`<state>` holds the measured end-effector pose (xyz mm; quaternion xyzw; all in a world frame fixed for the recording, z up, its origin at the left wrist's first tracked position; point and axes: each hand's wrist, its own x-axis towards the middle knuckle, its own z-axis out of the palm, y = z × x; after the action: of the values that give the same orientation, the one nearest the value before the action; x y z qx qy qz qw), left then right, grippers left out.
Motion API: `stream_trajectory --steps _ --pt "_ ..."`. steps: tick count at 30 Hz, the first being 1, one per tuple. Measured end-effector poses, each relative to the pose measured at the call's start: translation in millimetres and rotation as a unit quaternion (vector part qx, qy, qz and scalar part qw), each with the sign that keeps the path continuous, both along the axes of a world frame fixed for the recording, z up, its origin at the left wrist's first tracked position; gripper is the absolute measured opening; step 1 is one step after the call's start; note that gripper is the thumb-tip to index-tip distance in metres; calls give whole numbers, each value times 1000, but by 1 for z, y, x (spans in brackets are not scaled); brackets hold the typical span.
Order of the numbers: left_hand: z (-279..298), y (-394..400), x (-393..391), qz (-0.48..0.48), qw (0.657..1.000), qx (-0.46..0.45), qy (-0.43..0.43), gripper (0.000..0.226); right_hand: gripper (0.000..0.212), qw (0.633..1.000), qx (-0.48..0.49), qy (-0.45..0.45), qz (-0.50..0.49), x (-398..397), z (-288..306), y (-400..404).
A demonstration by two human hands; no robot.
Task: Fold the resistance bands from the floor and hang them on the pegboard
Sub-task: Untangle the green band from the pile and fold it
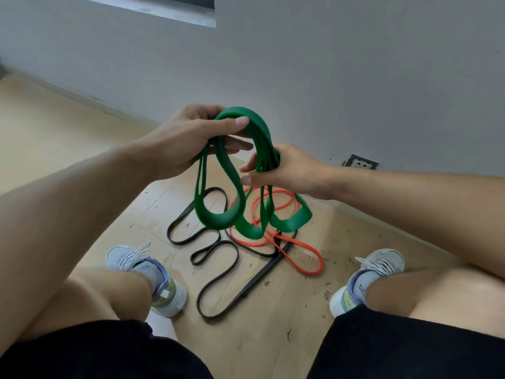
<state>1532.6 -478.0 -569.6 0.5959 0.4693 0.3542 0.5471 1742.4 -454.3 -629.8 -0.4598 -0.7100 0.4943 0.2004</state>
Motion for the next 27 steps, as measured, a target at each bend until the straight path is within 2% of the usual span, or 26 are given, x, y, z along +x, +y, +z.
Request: stream_trajectory --steps 2,4,7,11,15,18,21,24,27 --pt "0 3 -4 20 1000 -2 -6 45 21 1000 -2 26 -18 5 2 6" --pt "-2 6 -9 50 999 -5 -12 37 26 999 -20 44 -19 11 6 12" --pt "-7 10 -18 57 998 -23 -10 43 33 998 -37 54 -18 17 13 15" --pt "-14 9 -22 3 996 -14 85 43 27 991 -23 118 -62 24 23 19" --pt "-25 2 -9 -32 988 -24 148 60 31 986 -12 151 -64 25 30 18" --pt "-25 3 4 -22 990 9 138 51 41 992 4 120 -42 27 35 14" --pt "-21 4 10 -16 989 29 145 43 42 995 17 87 -41 33 36 16" --pt "-16 5 10 -16 985 33 167 41 44 999 13 47 -22 38 32 15" --pt "-17 6 9 -26 979 33 199 29 45 1000 16 9 0 40 29 13"
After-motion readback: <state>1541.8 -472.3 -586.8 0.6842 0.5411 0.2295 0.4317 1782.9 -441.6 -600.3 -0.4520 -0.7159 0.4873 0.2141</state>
